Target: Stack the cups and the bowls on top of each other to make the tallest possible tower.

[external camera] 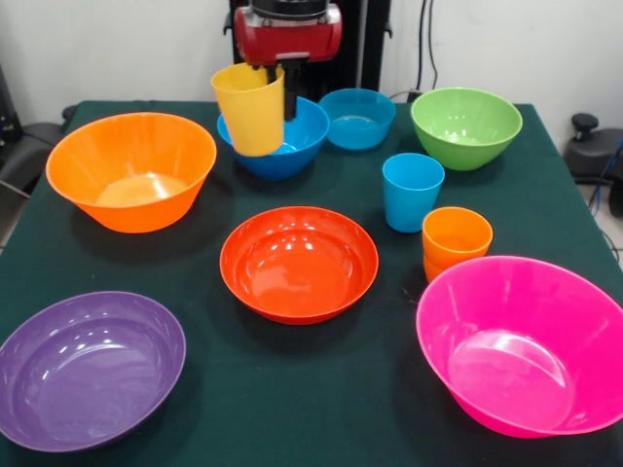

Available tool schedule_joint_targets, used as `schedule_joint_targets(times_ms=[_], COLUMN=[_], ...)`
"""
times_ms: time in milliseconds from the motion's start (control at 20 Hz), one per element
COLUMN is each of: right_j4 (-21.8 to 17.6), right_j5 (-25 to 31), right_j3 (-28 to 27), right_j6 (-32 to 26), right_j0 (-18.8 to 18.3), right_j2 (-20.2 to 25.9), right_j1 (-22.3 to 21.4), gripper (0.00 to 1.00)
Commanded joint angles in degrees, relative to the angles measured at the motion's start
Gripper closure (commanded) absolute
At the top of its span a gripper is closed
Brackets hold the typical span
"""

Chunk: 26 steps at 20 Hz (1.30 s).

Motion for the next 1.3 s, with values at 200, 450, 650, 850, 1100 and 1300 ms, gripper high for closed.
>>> schedule_joint_targets(times_ms=[200,450,650,850,1100,1300], right_j4=[-16.30,-19.39,-19.92,-21.49,-24.31,-25.83], right_j5=[5.56,7.08,8.62,8.93,7.73,6.70], right_j3=[-6.86,-8.32,-8.61,-9.00,-9.67,-9.71], right_j6=[-17.74,-18.87,-19.15,-19.85,-21.58,-21.56], right_j0=[-4.47,-6.52,-7.40,-8.17,-10.97,-12.96], right_j2=[3.77,4.99,6.23,6.96,8.16,9.08], right_j1=[7.58,7.94,7.44,7.99,10.72,12.78], gripper=[1.00,1.00,1.00,1.00,1.00,1.00])
